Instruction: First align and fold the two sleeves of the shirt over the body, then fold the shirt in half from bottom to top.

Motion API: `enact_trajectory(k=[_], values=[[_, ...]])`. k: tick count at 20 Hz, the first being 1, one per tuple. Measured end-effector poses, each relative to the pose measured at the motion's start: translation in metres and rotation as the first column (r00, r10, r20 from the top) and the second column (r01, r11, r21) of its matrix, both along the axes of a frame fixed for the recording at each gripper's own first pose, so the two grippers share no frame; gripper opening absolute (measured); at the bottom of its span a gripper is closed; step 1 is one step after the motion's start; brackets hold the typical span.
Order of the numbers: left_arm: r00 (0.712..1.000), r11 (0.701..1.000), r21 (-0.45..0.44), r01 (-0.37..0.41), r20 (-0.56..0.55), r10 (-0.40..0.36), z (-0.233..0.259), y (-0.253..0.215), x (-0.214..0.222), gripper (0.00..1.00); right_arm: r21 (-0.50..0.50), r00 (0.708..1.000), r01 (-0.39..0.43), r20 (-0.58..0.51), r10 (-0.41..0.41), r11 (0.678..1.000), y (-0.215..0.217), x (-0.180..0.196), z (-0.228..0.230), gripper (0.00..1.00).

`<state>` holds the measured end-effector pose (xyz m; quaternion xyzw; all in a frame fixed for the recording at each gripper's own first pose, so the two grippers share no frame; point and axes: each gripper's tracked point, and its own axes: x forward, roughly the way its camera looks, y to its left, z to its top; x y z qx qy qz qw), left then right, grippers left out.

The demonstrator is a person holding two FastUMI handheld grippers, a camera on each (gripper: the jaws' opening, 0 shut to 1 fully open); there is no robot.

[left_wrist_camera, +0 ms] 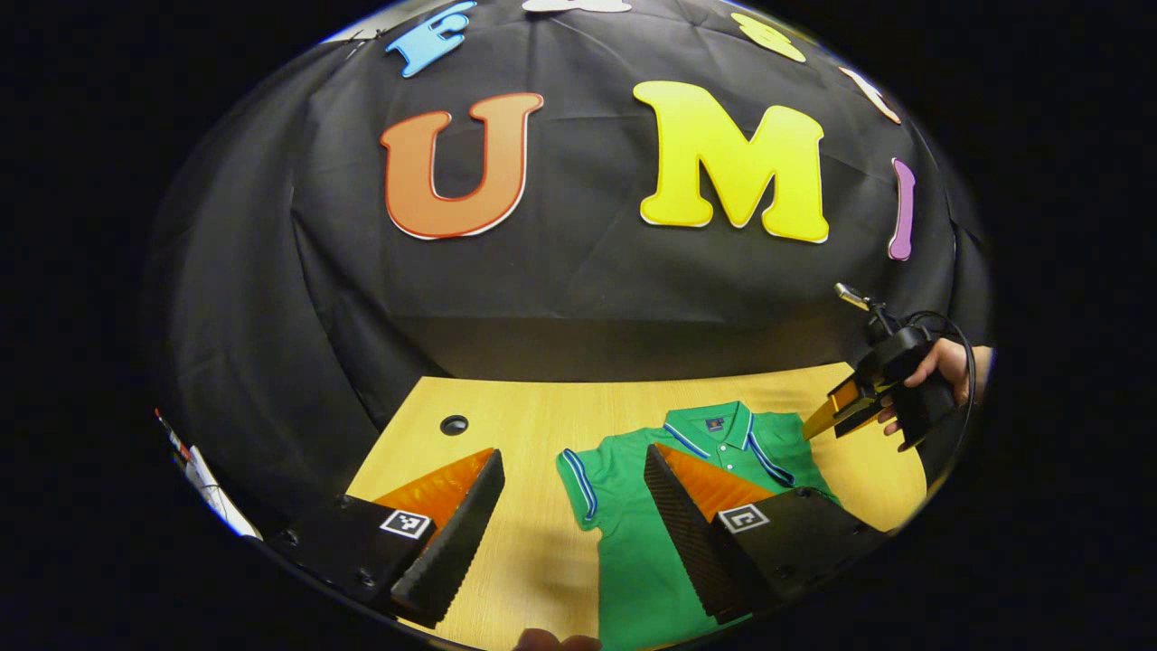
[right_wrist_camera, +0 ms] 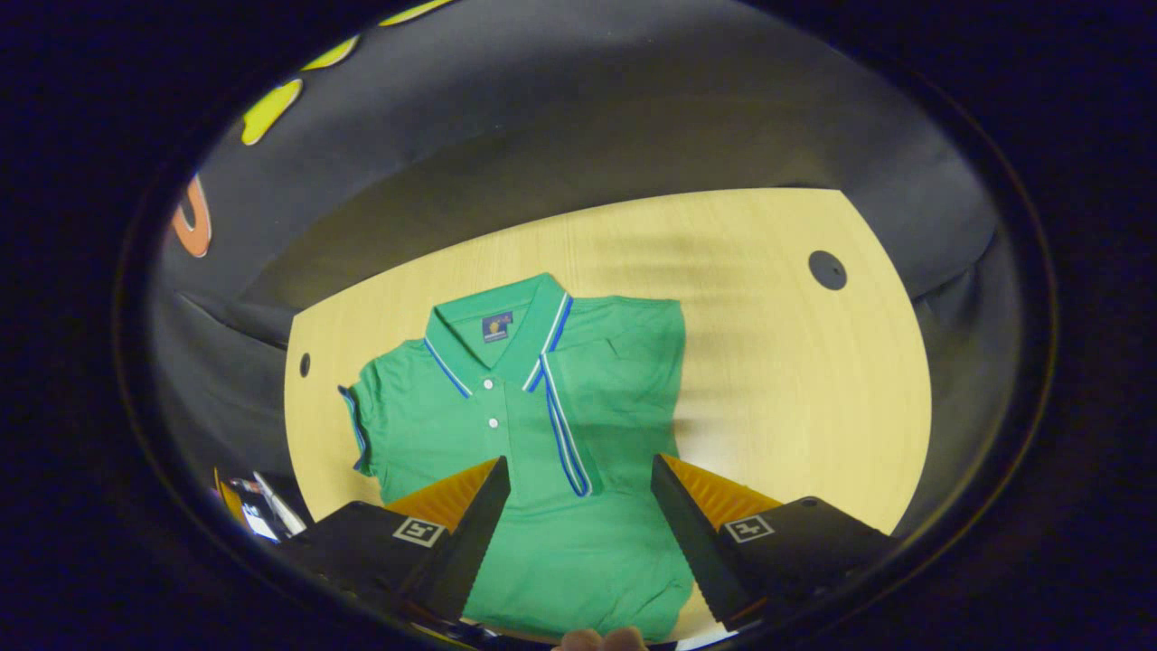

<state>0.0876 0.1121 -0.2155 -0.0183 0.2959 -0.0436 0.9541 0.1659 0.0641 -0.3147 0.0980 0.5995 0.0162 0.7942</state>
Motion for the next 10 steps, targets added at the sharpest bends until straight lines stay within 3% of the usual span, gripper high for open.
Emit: enact_trajectory(k=[6,10], values=[[0.984,0.995,-0.103,0.014,-0.178,-0.032,-0.061,-0.001,0.048,0.99,-0.027,0.998,-0.015,0.063,0.017,1.0,-0.033,-0.05,0.028,0.95],[0.94,0.993,-0.109,0.043,-0.333,-0.077,-0.128,-0.005,0.061,0.96,-0.082,0.993,-0.035,0.112,0.044,0.996,-0.051,-0.075,0.038,0.96]])
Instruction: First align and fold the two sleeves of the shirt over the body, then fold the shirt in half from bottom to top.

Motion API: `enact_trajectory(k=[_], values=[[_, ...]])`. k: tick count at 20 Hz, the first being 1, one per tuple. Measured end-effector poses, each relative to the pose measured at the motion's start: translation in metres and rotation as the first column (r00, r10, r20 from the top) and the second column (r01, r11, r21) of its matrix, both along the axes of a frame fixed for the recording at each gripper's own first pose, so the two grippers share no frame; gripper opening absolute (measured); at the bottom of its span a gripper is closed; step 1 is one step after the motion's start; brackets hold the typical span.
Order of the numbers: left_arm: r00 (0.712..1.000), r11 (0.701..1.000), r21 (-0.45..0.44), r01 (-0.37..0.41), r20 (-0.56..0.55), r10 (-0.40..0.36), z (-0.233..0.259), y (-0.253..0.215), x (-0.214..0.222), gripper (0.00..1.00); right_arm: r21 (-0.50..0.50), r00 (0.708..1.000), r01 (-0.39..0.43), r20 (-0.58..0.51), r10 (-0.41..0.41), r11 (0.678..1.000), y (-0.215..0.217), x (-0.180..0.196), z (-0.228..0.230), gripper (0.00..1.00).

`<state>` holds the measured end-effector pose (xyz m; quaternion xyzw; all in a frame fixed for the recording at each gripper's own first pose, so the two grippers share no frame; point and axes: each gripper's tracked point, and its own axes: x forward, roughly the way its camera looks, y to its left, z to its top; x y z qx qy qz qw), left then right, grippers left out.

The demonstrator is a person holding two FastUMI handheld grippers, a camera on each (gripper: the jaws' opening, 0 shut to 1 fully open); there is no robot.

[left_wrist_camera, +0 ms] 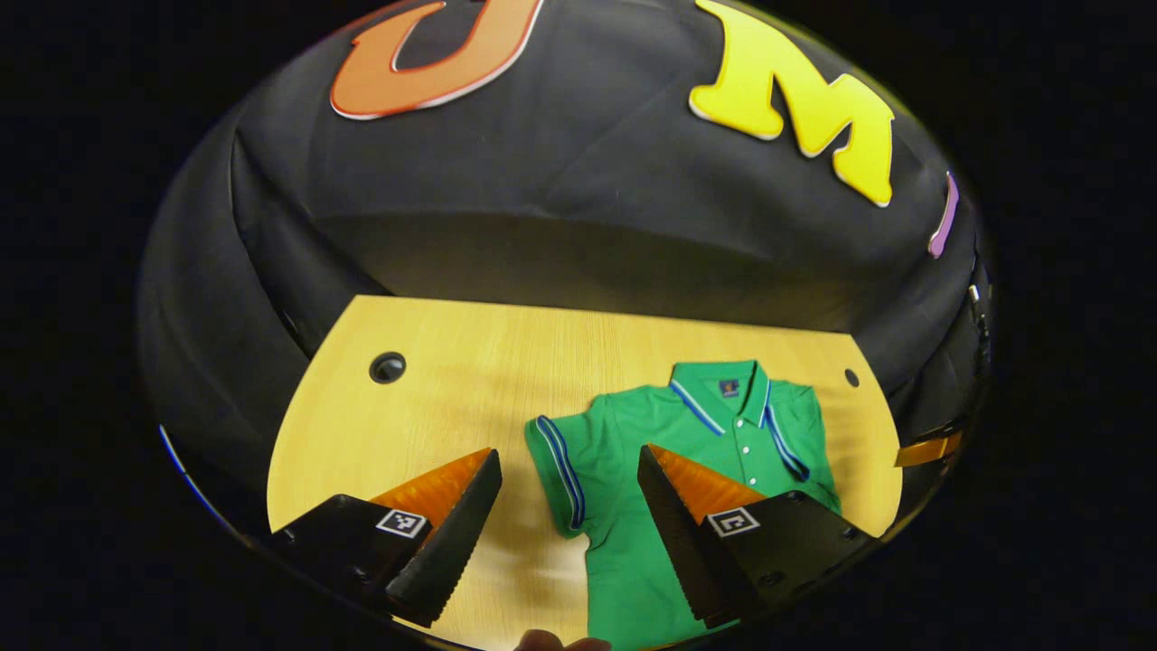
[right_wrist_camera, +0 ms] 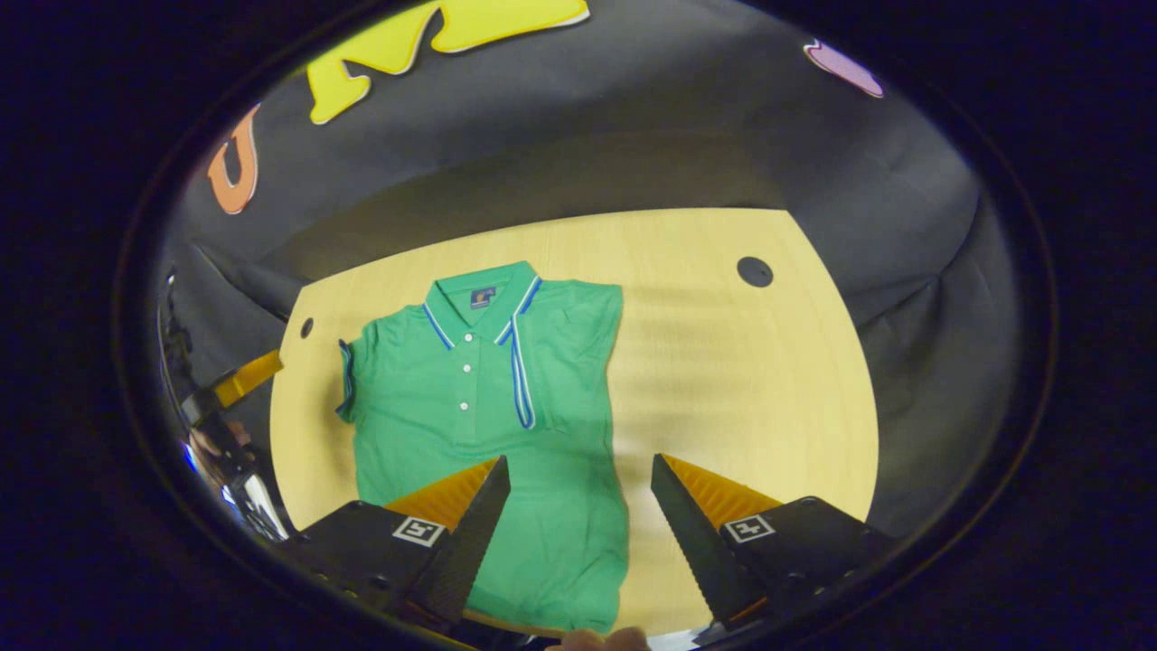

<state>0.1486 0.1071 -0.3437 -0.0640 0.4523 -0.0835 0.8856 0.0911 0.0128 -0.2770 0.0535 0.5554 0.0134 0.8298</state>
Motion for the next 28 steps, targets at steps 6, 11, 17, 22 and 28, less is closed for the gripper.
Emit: enact_trajectory(k=[6,11,17,22,28], values=[[0.964,0.997,0.002,0.073,-0.255,-0.07,-0.081,-0.018,0.0,0.94,-0.019,0.999,-0.028,0.025,0.028,0.999,-0.012,-0.029,0.005,0.96],[0.912,0.985,0.078,0.156,-0.395,-0.113,-0.116,-0.015,-0.004,0.87,-0.013,1.0,-0.006,0.003,0.006,1.0,-0.023,-0.046,-0.004,0.96],[0.897,0.976,0.114,0.187,-0.424,-0.123,-0.12,-0.013,-0.002,0.74,0.01,1.0,0.003,0.002,-0.003,1.0,-0.028,-0.054,-0.004,0.96],[0.891,0.971,0.147,0.189,-0.441,-0.107,-0.12,-0.011,-0.004,0.36,0.032,1.0,-0.015,-0.003,0.016,0.999,-0.023,-0.055,-0.007,0.96],[0.894,0.967,0.12,0.224,-0.42,-0.155,-0.102,-0.014,-0.003,0.06,0.055,1.0,-0.018,-0.01,0.018,0.998,-0.019,-0.057,-0.01,0.96]])
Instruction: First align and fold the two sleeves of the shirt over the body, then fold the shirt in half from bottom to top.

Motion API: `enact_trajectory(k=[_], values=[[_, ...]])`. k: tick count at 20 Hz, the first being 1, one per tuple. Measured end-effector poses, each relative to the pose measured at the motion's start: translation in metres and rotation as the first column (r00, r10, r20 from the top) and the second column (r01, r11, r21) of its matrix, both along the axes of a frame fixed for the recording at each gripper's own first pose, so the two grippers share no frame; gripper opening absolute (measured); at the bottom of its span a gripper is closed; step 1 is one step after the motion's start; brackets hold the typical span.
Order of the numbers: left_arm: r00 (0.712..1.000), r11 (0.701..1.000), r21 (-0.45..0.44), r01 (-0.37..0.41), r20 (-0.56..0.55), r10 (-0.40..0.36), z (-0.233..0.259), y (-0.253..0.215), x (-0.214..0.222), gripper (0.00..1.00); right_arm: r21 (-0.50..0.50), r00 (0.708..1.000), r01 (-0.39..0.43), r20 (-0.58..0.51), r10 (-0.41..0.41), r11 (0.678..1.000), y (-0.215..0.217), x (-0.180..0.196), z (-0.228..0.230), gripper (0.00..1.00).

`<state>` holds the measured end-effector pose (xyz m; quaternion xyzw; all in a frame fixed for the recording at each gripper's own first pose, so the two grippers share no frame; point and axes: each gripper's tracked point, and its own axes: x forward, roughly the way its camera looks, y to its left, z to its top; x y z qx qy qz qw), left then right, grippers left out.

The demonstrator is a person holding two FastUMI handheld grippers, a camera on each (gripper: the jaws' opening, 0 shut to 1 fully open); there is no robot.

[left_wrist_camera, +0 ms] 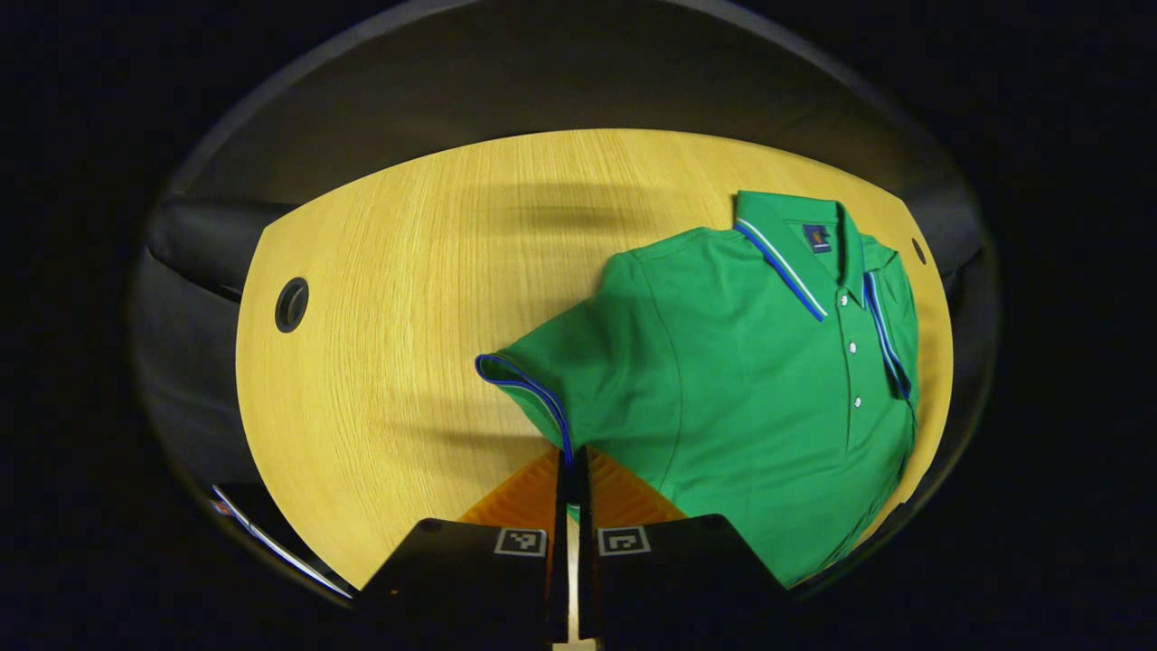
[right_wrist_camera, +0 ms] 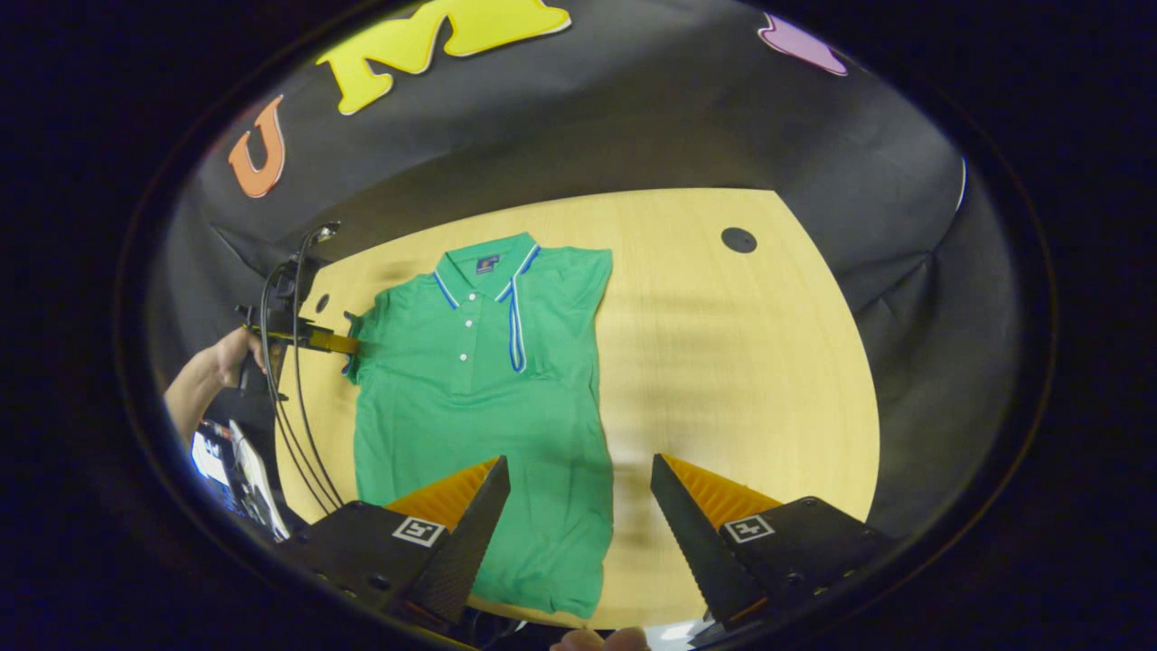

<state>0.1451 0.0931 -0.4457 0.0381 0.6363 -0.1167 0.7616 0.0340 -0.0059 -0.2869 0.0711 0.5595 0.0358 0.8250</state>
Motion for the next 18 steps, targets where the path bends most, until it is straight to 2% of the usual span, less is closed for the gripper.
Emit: enact_trajectory(k=[6,10,13,15,17,18], values=[[0.993,0.998,0.004,0.058,0.103,-0.058,0.037,-0.022,0.016,0.03,0.012,1.0,0.009,0.027,-0.01,1.0,0.001,-0.002,0.01,0.96],[0.987,0.995,-0.003,0.097,0.127,-0.096,0.056,-0.063,0.019,0.03,0.017,0.999,0.021,0.039,-0.022,1.0,-0.004,-0.015,0.016,0.96],[0.979,0.991,0.027,0.135,0.148,-0.137,0.061,-0.093,0.022,0.03,0.013,0.998,0.041,0.039,-0.041,0.999,-0.014,-0.031,0.021,0.95],[0.978,0.989,0.055,0.139,0.152,-0.146,0.06,-0.106,0.024,0.03,0.012,0.998,0.055,0.036,-0.055,0.998,-0.021,-0.04,0.02,0.92],[0.98,0.99,0.051,0.128,0.148,-0.134,0.057,-0.12,0.022,0.04,0.014,0.997,0.075,0.031,-0.076,0.997,-0.029,-0.047,0.017,0.96],[0.982,0.992,0.041,0.119,0.144,-0.124,0.055,-0.128,0.019,0.04,0.018,0.996,0.085,0.026,-0.086,0.996,-0.033,-0.054,0.016,0.92]])
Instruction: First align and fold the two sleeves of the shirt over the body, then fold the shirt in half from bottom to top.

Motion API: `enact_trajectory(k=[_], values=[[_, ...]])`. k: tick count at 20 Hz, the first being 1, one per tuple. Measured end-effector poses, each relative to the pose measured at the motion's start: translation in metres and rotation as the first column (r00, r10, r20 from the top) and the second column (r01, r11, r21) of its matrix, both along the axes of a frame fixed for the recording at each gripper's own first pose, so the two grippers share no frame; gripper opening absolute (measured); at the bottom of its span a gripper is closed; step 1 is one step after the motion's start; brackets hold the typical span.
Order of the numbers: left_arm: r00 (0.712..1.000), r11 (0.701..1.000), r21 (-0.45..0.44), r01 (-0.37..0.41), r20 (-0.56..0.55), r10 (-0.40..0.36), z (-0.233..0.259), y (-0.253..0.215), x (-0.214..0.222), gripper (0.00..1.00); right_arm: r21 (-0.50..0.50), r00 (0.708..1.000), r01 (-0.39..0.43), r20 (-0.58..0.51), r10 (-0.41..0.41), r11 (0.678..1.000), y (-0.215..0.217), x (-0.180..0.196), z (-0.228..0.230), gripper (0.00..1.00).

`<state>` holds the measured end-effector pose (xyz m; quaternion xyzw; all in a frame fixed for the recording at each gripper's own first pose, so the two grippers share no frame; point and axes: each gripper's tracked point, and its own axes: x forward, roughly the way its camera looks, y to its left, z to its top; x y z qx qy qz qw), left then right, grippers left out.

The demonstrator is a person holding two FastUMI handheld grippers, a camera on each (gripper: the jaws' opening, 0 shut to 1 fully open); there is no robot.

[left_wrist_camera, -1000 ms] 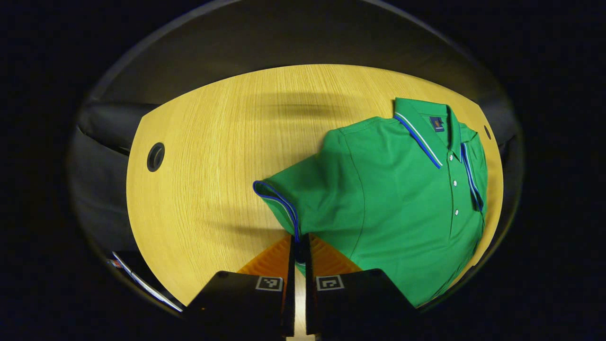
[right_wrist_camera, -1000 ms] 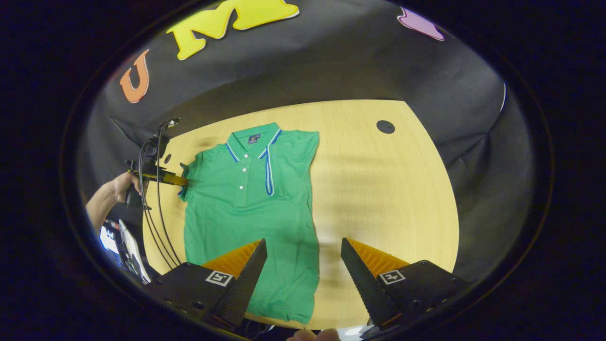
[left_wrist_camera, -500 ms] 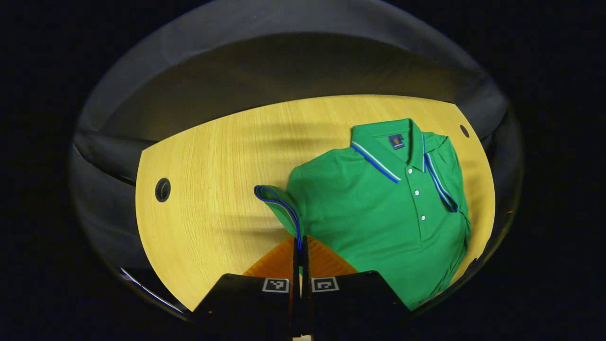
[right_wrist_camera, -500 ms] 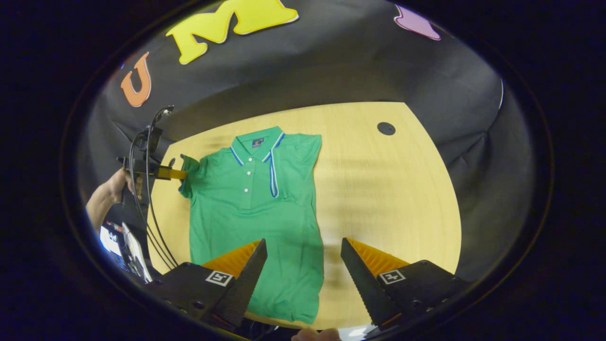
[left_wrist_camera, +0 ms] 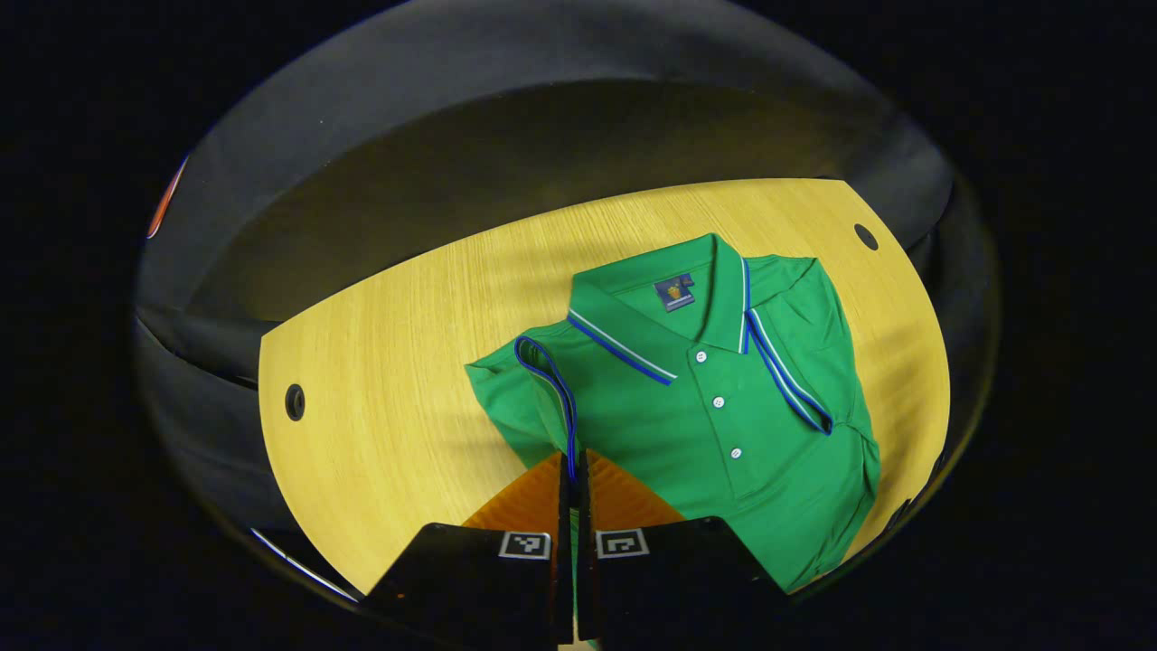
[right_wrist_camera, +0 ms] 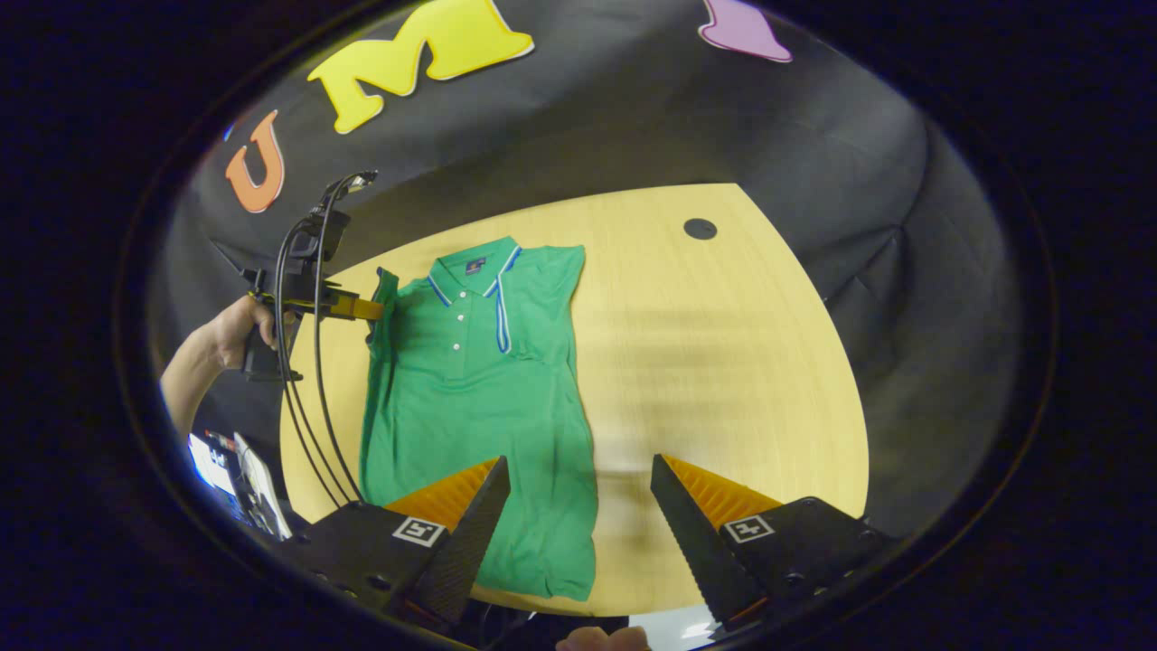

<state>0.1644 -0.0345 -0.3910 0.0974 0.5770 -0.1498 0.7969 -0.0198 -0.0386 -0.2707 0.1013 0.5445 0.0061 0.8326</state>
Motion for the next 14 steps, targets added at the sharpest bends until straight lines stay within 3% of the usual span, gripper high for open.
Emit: enact_trajectory(k=[3,4,6,9,14], values=[[0.999,0.999,-0.043,-0.031,-0.016,0.03,-0.002,-0.019,-0.006,0.11,0.008,1.0,0.017,-0.015,-0.017,1.0,-0.007,-0.009,-0.004,0.96],[0.999,0.997,-0.062,-0.044,-0.026,0.043,-0.002,-0.024,-0.01,0.22,0.01,1.0,0.017,-0.016,-0.017,1.0,-0.007,-0.011,-0.005,0.92],[0.996,0.992,-0.102,-0.077,-0.043,0.073,0.004,-0.029,-0.018,0.24,-0.005,1.0,0.005,-0.01,-0.005,1.0,-0.009,-0.01,-0.006,0.96],[0.991,0.984,-0.12,-0.133,-0.045,0.128,0.015,-0.023,-0.026,0.91,-0.04,0.999,-0.027,0.025,0.028,0.999,-0.008,-0.004,-0.002,0.96],[0.982,0.963,-0.198,-0.184,0.0,0.187,0.058,-0.012,-0.042,0.96,-0.092,0.992,-0.1,0.071,0.107,0.991,0.007,-0.001,0.005,0.95]])
